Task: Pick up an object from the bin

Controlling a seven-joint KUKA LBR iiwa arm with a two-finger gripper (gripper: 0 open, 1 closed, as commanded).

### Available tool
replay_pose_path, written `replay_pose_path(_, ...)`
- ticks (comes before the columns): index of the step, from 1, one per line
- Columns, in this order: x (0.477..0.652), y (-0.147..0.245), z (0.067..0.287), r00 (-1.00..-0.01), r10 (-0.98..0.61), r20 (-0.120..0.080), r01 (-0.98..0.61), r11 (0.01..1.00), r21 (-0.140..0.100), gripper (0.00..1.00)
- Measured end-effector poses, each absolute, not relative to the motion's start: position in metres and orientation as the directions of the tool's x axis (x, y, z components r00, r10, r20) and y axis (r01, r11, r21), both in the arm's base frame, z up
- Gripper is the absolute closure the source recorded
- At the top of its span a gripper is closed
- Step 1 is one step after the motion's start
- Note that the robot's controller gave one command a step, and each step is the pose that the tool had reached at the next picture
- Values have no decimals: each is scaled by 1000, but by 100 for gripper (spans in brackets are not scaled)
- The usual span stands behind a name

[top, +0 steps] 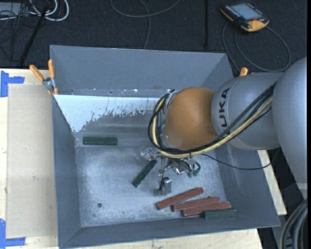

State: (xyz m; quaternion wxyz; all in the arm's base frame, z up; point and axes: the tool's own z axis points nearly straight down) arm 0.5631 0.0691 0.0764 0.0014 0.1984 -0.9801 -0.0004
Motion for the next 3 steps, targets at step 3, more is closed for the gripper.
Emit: replay_pose_path(3, 561, 89, 108, -753, -657, 6, -657, 754, 6, 100)
